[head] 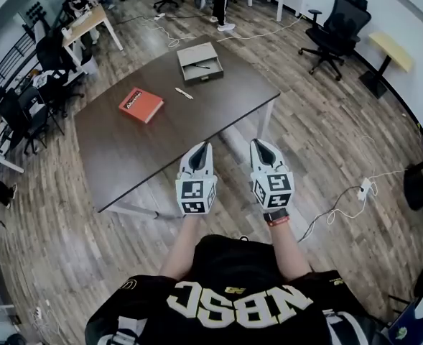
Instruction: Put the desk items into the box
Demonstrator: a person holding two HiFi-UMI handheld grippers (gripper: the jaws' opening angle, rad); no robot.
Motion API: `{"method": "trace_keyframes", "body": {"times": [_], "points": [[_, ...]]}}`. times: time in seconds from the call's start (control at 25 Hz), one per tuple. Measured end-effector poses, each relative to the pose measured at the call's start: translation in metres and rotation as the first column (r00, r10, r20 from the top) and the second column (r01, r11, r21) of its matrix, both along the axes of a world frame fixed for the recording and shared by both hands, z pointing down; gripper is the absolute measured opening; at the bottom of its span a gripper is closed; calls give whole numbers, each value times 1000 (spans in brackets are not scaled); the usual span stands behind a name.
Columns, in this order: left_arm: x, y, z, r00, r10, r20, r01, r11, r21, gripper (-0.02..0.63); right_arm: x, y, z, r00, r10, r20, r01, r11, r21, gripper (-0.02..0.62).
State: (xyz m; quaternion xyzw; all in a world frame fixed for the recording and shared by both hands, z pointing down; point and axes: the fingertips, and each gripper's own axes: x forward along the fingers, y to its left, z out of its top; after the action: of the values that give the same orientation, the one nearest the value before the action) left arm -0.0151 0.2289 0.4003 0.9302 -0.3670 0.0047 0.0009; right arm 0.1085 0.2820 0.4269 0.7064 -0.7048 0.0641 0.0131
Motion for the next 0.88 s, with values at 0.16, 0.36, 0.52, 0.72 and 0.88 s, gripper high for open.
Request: {"method": "trace_keyframes", "body": {"times": [0.16, 0.36, 0.52, 0.72, 0.88], "points": [[4, 9, 5, 999, -30, -14, 30, 1000, 8, 15, 19, 13, 13, 999, 27, 17, -27, 1000, -6, 12], [12, 10, 31, 1000, -25, 14, 26, 998, -55, 15, 38, 12, 33, 998, 55, 36, -53, 997, -51, 18], [32, -8, 35, 1000, 12, 17, -11, 999, -45, 15, 47, -13, 42, 998, 49, 50, -46, 997, -67, 18], [62, -60, 41, 999, 31, 15, -30, 998, -58, 15, 60, -67, 48, 999, 15, 39, -11, 995, -99, 34], [83, -121, 32, 1000, 26, -17, -27, 998, -56, 15, 75, -126, 37, 1000, -9, 22, 11, 995, -96, 34]]}}
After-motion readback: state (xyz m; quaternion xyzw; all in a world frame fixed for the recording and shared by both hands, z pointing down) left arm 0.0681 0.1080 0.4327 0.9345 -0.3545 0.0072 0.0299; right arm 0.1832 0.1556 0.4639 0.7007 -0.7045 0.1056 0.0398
